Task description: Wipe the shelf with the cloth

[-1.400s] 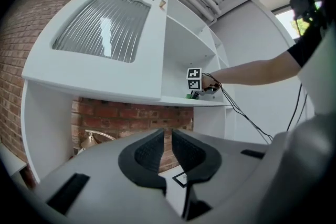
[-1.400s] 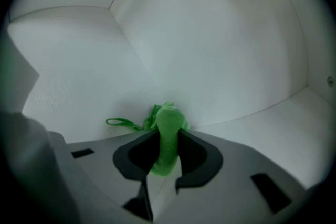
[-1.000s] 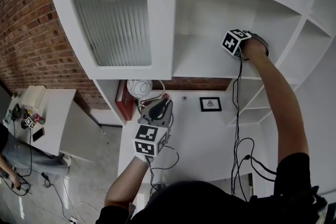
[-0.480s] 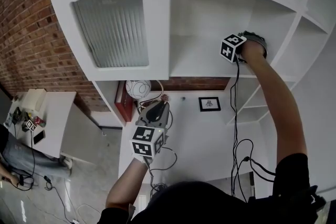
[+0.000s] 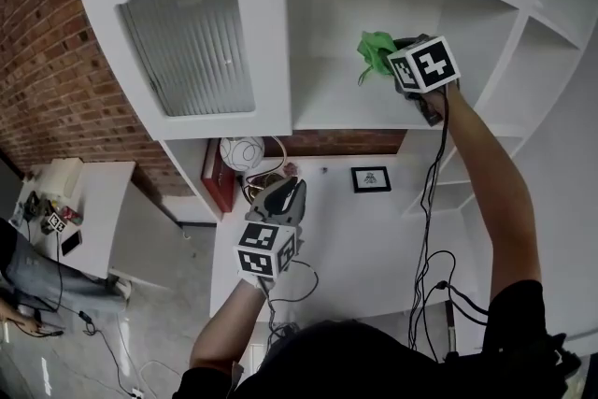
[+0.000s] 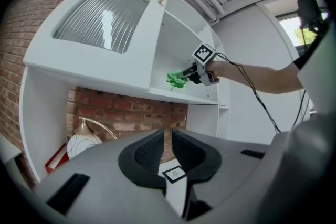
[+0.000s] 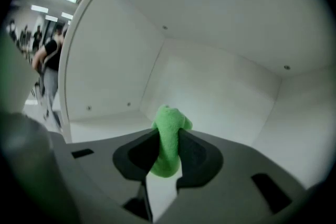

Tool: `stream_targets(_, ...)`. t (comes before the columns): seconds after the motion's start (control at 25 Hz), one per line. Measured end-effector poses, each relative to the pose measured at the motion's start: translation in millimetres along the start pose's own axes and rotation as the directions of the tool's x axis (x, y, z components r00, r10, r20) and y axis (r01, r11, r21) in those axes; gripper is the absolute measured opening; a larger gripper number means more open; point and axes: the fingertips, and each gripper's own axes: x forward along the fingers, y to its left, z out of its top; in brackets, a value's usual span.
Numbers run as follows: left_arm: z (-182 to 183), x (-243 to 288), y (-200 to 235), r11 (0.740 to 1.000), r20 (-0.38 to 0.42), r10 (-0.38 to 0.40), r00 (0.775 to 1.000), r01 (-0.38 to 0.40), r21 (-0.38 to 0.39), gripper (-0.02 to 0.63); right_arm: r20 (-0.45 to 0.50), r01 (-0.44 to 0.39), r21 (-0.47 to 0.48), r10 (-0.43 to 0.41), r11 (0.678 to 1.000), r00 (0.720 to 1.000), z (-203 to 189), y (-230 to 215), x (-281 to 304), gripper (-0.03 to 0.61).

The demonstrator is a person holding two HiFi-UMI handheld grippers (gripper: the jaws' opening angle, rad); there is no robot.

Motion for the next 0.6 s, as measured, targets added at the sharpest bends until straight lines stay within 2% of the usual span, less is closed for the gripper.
stream_targets(0.08, -1, -10, 6, 1.0, -0.002, 0.029, 1.0, -0.029, -0.002, 0.046, 0.09, -0.132, 0.175, 0.118, 0.976, 0.989, 20, 14, -1, 0.089)
stream_targets(0.12, -1, -16, 11, 0.999, -0.002, 0.048, 0.999, -0.048, -0.004, 0.046, 0.131, -0.213, 0.257, 0.184, 0.943, 0.974, 28, 22, 1, 0.09)
stream_targets(0.2, -1, -29, 22, 0.996, 0.001, 0.093, 0.996, -0.093, -0.005, 0.046, 0.195, -0.367, 0.398, 0.314, 0.841, 0.929, 39, 42, 9, 0.091)
stream_targets(0.28, 2, -43, 33, 0.99, 0.008, 0.138, 0.99, -0.138, 0.001, 0.046, 0.224, -0.474, 0.484, 0.419, 0.736, 0.88, 43, 64, 21, 0.091)
stream_targets(0.4, 7, -64, 48, 0.98, 0.018, 0.196, 0.98, -0.197, 0.005, 0.046, 0.223, -0.541, 0.554, 0.513, 0.632, 0.829, 42, 91, 41, 0.089)
stream_targets(0.48, 7, -78, 57, 0.972, 0.02, 0.233, 0.972, -0.233, 0.005, 0.046, 0.21, -0.557, 0.583, 0.552, 0.592, 0.807, 40, 104, 52, 0.089)
stream_targets(0.52, 6, -84, 60, 0.968, 0.02, 0.249, 0.968, -0.249, 0.004, 0.046, 0.194, -0.559, 0.587, 0.569, 0.586, 0.799, 39, 110, 57, 0.089)
stream_targets(0.6, 4, -94, 65, 0.961, 0.018, 0.276, 0.961, -0.276, 0.0, 0.046, 0.148, -0.555, 0.574, 0.591, 0.602, 0.793, 37, 121, 66, 0.089)
